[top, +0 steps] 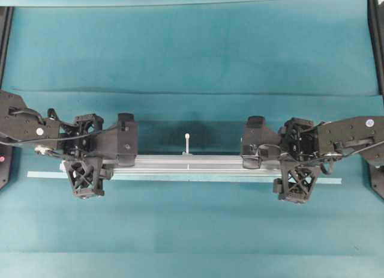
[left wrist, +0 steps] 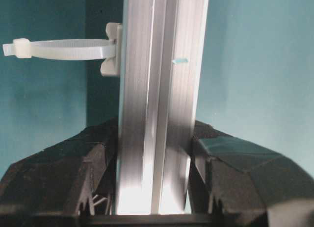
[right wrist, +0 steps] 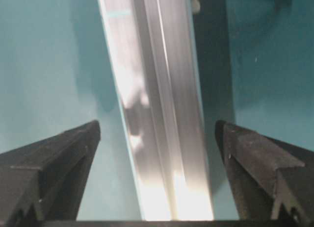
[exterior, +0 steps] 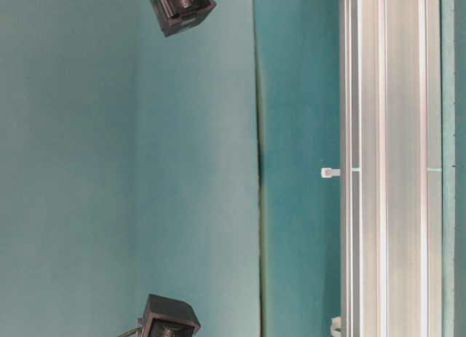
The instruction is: Lift the large metal rail with both hands.
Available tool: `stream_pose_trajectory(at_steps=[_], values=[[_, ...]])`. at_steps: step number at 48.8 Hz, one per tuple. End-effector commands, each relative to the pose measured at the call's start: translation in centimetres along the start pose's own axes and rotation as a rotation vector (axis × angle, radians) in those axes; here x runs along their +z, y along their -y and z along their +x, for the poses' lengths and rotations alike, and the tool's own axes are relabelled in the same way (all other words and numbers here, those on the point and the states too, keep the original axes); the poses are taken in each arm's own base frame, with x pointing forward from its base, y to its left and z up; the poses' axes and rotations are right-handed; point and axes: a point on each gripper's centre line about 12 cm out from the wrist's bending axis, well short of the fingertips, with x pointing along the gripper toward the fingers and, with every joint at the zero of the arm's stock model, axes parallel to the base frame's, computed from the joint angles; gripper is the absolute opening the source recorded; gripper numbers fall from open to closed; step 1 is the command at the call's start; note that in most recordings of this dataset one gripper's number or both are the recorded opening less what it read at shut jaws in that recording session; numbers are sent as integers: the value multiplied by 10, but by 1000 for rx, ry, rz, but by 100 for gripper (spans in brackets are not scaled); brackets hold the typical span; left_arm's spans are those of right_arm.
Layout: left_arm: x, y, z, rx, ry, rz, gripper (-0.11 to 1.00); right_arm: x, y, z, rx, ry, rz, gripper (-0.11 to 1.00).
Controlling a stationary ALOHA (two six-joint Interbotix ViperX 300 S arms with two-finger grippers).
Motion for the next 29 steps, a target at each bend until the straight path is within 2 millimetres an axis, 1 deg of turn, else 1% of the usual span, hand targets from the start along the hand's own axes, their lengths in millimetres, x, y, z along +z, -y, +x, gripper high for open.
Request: stream_pose_trajectory(at_steps=[1,29], values=[[5,2,-2,-4,23,5,36,3,-1,0,2,1,19,93],[2,-2,0,-2,38,-58,36,6,-2,-5,6,21,70,92]])
